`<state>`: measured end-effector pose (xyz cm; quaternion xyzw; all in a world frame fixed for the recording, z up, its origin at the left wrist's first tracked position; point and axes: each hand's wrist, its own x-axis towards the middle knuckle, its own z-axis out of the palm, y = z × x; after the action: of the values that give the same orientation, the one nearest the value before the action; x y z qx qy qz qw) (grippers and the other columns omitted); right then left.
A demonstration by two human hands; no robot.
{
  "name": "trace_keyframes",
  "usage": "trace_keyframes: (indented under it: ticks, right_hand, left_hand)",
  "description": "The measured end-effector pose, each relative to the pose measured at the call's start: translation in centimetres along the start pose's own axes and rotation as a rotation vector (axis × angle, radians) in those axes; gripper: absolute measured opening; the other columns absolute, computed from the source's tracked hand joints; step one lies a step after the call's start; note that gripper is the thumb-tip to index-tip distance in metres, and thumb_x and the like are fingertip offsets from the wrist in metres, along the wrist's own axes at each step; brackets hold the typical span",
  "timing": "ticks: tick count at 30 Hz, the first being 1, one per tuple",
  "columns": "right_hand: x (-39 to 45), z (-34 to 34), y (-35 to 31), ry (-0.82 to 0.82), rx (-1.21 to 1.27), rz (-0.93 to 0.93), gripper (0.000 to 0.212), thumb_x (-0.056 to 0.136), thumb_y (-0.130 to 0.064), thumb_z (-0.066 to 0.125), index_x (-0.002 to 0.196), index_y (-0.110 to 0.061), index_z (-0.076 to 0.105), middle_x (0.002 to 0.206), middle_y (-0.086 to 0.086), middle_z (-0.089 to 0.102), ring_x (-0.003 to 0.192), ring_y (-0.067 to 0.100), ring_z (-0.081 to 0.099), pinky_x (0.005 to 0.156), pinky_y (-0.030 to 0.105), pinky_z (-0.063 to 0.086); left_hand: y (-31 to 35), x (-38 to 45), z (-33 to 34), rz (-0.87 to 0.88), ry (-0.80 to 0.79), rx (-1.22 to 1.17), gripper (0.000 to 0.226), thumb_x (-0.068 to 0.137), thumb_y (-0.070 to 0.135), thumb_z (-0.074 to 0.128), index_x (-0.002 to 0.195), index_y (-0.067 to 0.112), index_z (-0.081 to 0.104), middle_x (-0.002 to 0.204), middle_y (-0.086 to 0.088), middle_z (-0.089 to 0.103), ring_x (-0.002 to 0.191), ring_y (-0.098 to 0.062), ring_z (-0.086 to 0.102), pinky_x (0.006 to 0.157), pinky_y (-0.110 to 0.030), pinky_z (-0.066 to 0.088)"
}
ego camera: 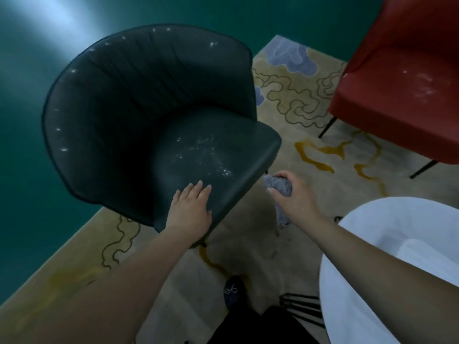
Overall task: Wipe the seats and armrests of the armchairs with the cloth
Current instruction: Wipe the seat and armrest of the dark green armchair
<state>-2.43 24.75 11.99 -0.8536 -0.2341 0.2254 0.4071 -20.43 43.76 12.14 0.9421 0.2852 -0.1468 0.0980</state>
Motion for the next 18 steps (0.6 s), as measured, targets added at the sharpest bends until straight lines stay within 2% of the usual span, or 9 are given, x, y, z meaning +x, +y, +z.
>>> trace_keyframes:
  ticks: [2,5,11,15,18]
  right_hand:
    - [1.2,1.4,-1.2,-0.013,-0.004,-0.019,0.032,0.082,-0.040,0.067,0.109,-0.043,0.050,0.111,-0.005,0.053,0.093,0.009,0.054,0.076,0.025,0.045]
    - [3.2,3.2,-2.6,-0.059,0.003,-0.048,0.033,0.083,-0.038,0.068,0.110,-0.044,0.049,0.114,-0.006,0.051,0.094,0.005,0.053,0.070,0.017,0.041]
    - [8.6,6.6,-4.1,-0.142,-0.007,-0.097,0.034,0.082,-0.034,0.069,0.110,-0.043,0.051,0.115,-0.005,0.050,0.095,0.005,0.054,0.079,0.021,0.042]
    - [13.0,8.8,-4.6,-0.193,-0.043,-0.102,0.034,0.082,-0.038,0.068,0.107,-0.048,0.049,0.112,-0.013,0.047,0.088,-0.005,0.051,0.070,0.013,0.039]
    - [17.0,10.3,-4.8,-0.269,-0.028,-0.114,0.034,0.082,-0.036,0.069,0.107,-0.049,0.050,0.109,-0.016,0.046,0.091,-0.016,0.049,0.069,0.003,0.035]
  left_hand:
    - [-1.9,0.3,0.4,-0.064,0.012,-0.003,0.071,0.095,0.043,0.047,0.154,0.027,0.010,0.162,0.000,0.009,0.149,-0.023,0.006,0.118,-0.046,0.004]
    - [-4.1,1.0,1.0,-0.149,0.015,-0.034,0.073,0.094,0.048,0.046,0.154,0.028,0.008,0.162,0.000,0.008,0.149,-0.024,0.004,0.119,-0.048,0.004]
    - [-7.1,3.8,2.2,-0.275,0.042,-0.084,0.076,0.092,0.059,0.042,0.153,0.031,0.007,0.162,0.002,0.008,0.149,-0.026,0.004,0.118,-0.049,0.004]
    - [-8.4,7.1,2.6,-0.365,0.038,-0.117,0.081,0.089,0.065,0.040,0.153,0.034,0.002,0.163,0.003,0.006,0.149,-0.027,0.002,0.118,-0.051,0.004]
    - [-9.2,10.1,2.7,-0.448,0.037,-0.137,0.083,0.087,0.070,0.036,0.152,0.035,-0.001,0.163,0.002,0.002,0.149,-0.028,0.001,0.118,-0.051,0.004]
